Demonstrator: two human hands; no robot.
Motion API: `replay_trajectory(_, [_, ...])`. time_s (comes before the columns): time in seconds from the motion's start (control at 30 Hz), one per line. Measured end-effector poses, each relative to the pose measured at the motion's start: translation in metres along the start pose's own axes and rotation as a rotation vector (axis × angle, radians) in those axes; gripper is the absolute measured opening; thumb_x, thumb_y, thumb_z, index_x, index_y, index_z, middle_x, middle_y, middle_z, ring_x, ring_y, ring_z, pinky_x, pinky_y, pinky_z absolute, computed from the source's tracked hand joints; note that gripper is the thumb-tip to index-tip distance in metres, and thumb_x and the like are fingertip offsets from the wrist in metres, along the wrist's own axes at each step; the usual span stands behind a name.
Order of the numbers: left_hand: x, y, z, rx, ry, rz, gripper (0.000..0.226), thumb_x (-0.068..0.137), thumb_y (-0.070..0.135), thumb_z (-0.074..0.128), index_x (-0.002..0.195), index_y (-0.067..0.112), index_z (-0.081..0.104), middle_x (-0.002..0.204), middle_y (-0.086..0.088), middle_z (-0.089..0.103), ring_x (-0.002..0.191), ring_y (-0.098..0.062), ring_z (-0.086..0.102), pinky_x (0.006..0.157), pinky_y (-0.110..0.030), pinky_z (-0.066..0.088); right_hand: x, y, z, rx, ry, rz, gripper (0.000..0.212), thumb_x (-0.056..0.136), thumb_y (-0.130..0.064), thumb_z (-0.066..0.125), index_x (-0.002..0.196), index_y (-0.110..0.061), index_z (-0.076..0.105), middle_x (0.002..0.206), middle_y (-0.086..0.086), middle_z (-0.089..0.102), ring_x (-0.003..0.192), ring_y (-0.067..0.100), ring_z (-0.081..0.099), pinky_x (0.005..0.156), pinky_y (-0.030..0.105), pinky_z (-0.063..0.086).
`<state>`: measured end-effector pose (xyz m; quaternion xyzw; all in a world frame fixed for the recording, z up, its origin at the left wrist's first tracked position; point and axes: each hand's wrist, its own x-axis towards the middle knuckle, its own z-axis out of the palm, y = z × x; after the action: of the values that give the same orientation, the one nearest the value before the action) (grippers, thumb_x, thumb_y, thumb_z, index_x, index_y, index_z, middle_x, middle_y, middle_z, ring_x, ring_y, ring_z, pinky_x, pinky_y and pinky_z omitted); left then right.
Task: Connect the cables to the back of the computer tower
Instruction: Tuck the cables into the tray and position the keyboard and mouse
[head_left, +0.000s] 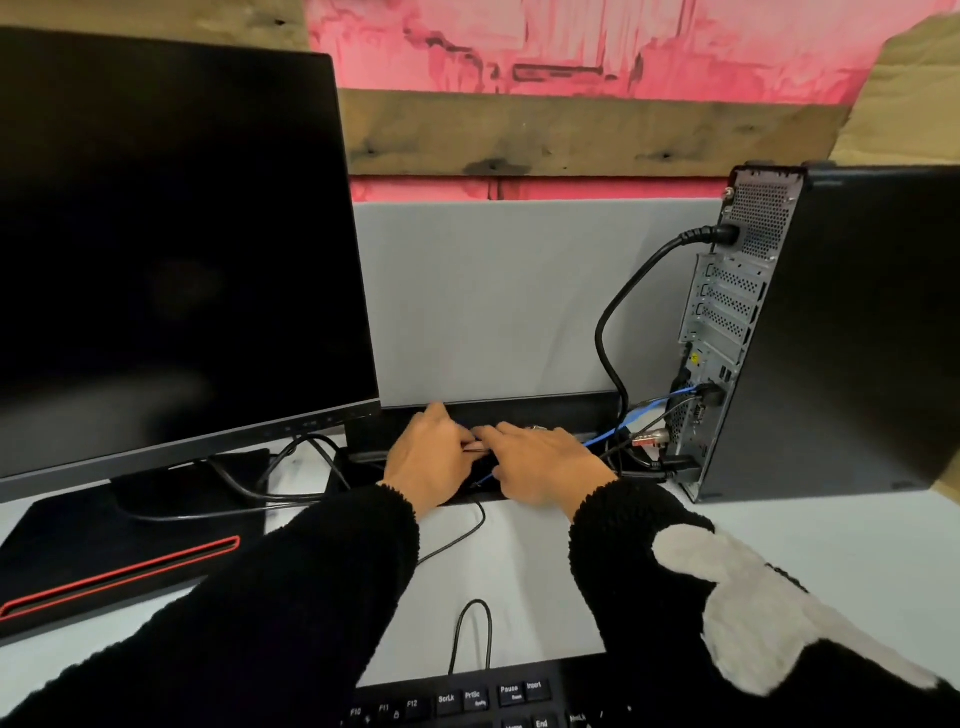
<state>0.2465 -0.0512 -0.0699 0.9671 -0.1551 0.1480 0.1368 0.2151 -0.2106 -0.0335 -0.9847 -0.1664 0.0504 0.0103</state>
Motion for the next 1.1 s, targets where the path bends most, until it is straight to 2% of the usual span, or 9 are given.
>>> replay_trajectory(0.17, [-0.003,-0.018,-0.024,-0.156,-0.192,0.092,0.075,0.071,0.065,0.08,0.128,0.024,0.053,0.12,0.007,0.049,0.109,-0.013,0.05,0.094,-0.032,0.048,0.004,0.001,0.0,-0.046,0.052,0.048,0.03,0.098,-0.027,0.056,0.127,-0.024,0.062,0.124,0.004,0.06,0.121,0.031,0.054,0.099,0.05,0.041])
replay_trajectory(0.37, [-0.009,-0.028,-0.03,-0.068,-0.275,0.12,0.036,0.1,0.055,0.051,0.107,0.029,0.076,0.103,0.004,0.072,0.099,-0.017,0.065,0.089,-0.042,0.054,0.005,-0.011,0.001,0.043,0.027,0.263,0.035,0.096,-0.03,0.066,0.126,-0.015,0.055,0.12,0.008,0.066,0.114,0.035,0.064,0.103,0.054,0.04])
replay_trajectory(0.47, [-0.01,-0.024,-0.034,0.068,-0.245,0.084,0.024,0.097,0.038,0.063,0.116,0.035,0.076,0.114,0.008,0.075,0.109,-0.018,0.066,0.094,-0.039,0.055,0.01,-0.018,0.001,0.006,0.032,0.384,0.036,0.094,-0.031,0.069,0.125,-0.019,0.057,0.12,0.005,0.068,0.12,0.036,0.061,0.116,0.062,0.021])
replay_trajectory(0.53, [-0.009,-0.021,-0.029,0.115,-0.276,0.066,0.024,0.094,0.03,0.069,0.116,0.031,0.077,0.113,0.006,0.076,0.108,-0.018,0.068,0.092,-0.034,0.056,0.009,-0.016,0.002,0.122,-0.01,0.414,0.029,0.094,-0.028,0.067,0.119,-0.019,0.055,0.12,0.006,0.066,0.123,0.035,0.059,0.116,0.062,0.021])
replay_trajectory(0.63, [-0.005,-0.016,-0.02,0.114,-0.375,-0.041,0.023,0.091,0.026,0.072,0.112,0.02,0.079,0.106,-0.002,0.076,0.099,-0.022,0.071,0.089,-0.033,0.058,0.007,-0.008,0.001,0.316,-0.088,0.381,0.023,0.096,-0.027,0.063,0.111,-0.016,0.05,0.125,0.011,0.061,0.123,0.038,0.057,0.115,0.057,0.035])
replay_trajectory(0.77, [0.003,-0.01,-0.015,0.109,-0.419,-0.168,0.029,0.087,0.025,0.071,0.109,0.005,0.072,0.104,-0.014,0.072,0.089,-0.027,0.068,0.083,-0.036,0.059,-0.001,-0.001,-0.004,0.413,-0.027,0.289,0.04,0.089,-0.019,0.065,0.129,-0.014,0.062,0.138,0.012,0.048,0.125,0.038,0.054,0.109,0.049,0.048])
replay_trajectory(0.9, [0.002,-0.002,-0.011,0.242,-0.395,-0.138,0.029,0.094,0.021,0.064,0.119,0.007,0.064,0.112,-0.014,0.069,0.099,-0.03,0.069,0.083,-0.037,0.057,-0.017,-0.006,-0.009,0.043,0.119,0.193,0.023,0.089,-0.016,0.068,0.104,-0.018,0.051,0.107,0.008,0.056,0.116,0.035,0.059,0.107,0.051,0.043])
replay_trajectory(1.0, [-0.007,0.009,-0.02,0.496,-0.258,-0.016,0.025,0.096,0.025,0.062,0.119,0.016,0.063,0.113,-0.009,0.067,0.105,-0.03,0.066,0.073,-0.039,0.048,-0.022,-0.023,-0.018,-0.007,-0.009,0.189,0.024,0.098,-0.025,0.058,0.12,-0.016,0.056,0.118,0.011,0.059,0.114,0.036,0.061,0.101,0.048,0.043])
replay_trajectory(1.1, [-0.013,0.015,-0.03,0.533,-0.251,-0.014,0.031,0.097,0.034,0.063,0.123,0.017,0.063,0.118,-0.01,0.066,0.112,-0.03,0.062,0.077,-0.041,0.049,-0.019,-0.03,-0.018,0.139,-0.242,0.235,0.024,0.1,-0.036,0.045,0.105,-0.016,0.056,0.109,0.008,0.059,0.101,0.031,0.058,0.1,0.047,0.046])
